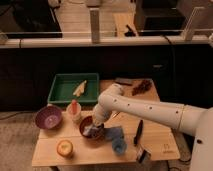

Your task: Wipe red bowl with towel

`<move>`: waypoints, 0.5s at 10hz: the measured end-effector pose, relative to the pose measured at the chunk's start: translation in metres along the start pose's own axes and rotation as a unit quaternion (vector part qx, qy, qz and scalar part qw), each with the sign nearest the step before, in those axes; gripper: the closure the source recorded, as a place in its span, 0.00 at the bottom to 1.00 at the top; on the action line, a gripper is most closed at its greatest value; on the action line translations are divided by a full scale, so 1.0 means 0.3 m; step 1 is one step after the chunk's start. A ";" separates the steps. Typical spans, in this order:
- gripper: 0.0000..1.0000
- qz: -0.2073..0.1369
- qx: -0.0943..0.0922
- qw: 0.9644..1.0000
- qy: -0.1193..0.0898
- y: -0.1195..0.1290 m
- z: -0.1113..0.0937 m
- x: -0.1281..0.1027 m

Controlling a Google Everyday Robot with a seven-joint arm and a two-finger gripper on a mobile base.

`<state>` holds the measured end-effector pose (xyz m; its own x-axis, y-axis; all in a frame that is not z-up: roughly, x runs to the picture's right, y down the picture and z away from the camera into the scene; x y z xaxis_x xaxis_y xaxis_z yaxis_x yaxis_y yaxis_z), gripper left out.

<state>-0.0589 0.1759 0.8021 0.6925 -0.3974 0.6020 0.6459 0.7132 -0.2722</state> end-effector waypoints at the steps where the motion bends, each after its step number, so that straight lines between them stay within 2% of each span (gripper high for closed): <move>1: 1.00 0.001 -0.004 1.000 0.005 -0.006 0.002 -0.006; 2: 1.00 0.004 -0.017 1.000 0.017 -0.003 0.005 -0.008; 5: 1.00 0.016 -0.034 0.999 0.030 0.028 0.015 -0.004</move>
<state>-0.0557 0.1848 0.8025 0.7304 -0.4104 0.5460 0.6419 0.6857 -0.3432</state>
